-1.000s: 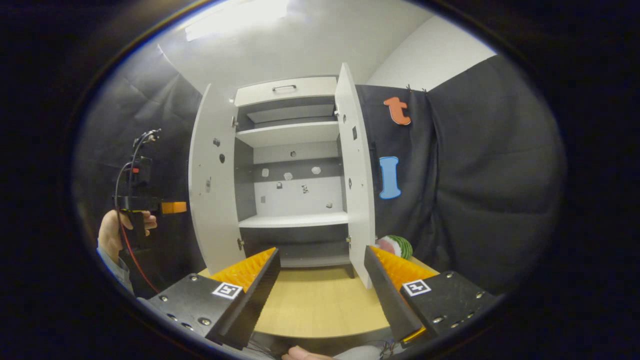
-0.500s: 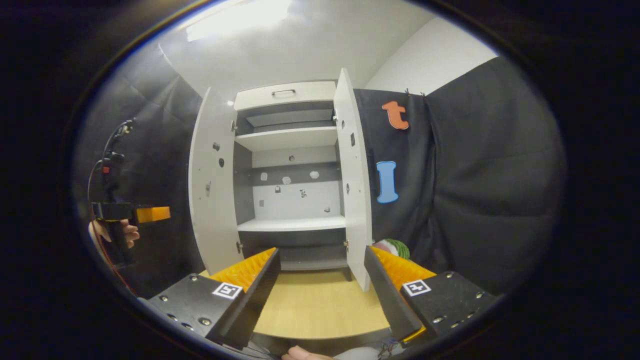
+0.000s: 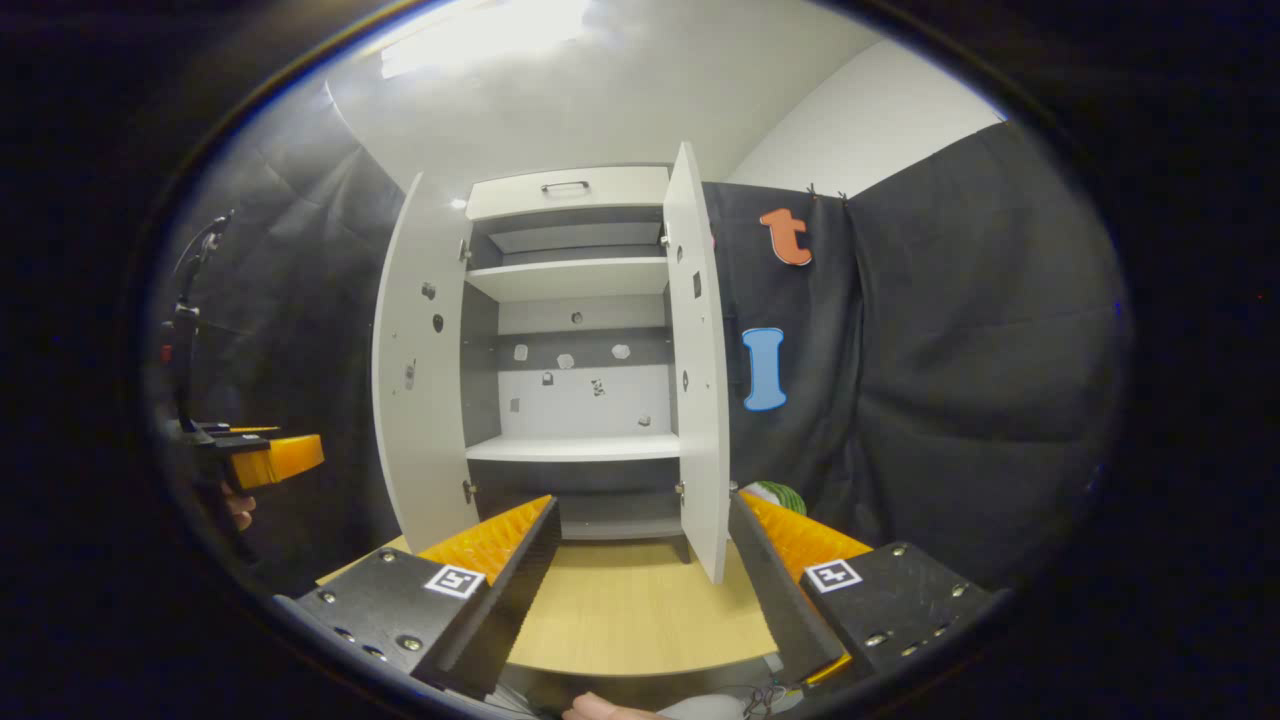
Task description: Open the right door of the double-door shoe cabinet with the right hand, and open the left door with the left hand.
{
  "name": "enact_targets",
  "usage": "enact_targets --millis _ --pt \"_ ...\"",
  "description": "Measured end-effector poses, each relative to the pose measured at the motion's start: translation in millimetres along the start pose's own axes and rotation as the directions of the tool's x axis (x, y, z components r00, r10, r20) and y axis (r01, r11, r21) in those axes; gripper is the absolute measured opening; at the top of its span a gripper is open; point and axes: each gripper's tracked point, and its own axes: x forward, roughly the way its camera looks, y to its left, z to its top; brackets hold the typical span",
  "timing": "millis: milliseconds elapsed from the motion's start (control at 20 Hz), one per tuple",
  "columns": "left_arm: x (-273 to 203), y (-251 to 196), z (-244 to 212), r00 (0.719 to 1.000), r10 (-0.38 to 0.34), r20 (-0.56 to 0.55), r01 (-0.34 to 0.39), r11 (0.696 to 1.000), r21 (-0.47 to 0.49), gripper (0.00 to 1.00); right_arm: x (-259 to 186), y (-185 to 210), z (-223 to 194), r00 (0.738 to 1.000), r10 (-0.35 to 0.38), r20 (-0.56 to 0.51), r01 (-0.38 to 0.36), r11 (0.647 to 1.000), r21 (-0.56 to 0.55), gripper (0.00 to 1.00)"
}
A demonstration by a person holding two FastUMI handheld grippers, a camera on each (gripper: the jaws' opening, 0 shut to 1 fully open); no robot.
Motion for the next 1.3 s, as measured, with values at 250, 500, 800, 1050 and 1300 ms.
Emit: enact_targets --millis 250,500,800,1050,1300 --pt "-14.0 -10.8 -6.3 1.000 -0.019 0.016 0.019 1.000 -0.025 0.97 0.0 1.7 -1.3 1.000 0.006 0.001 -0.006 1.000 0.007 1.00" --pt "-21.1 -4.4 -7.5 1.000 0.007 0.030 -0.007 1.000 -0.010 0.97 2.9 5.8 -1.2 1.000 0.015 0.006 -0.015 1.000 0.002 1.00" --pt "-21.2 -11.4 -11.6 1.000 -0.016 0.023 0.016 1.000 -0.009 0.98 6.6 12.0 -7.3 1.000 0.024 -0.009 -0.025 0.999 -0.021 1.00" --pt "-19.7 -13.9 -12.3 0.999 -0.029 0.022 0.029 1.000 -0.005 0.97 5.6 12.3 -8.2 1.000 0.027 -0.009 -0.027 0.999 -0.031 1.00" --pt "-20.5 -12.6 -6.7 0.999 -0.027 0.038 0.027 1.000 0.003 0.97 4.7 9.9 -5.8 0.999 0.042 -0.006 -0.042 0.999 -0.002 1.00"
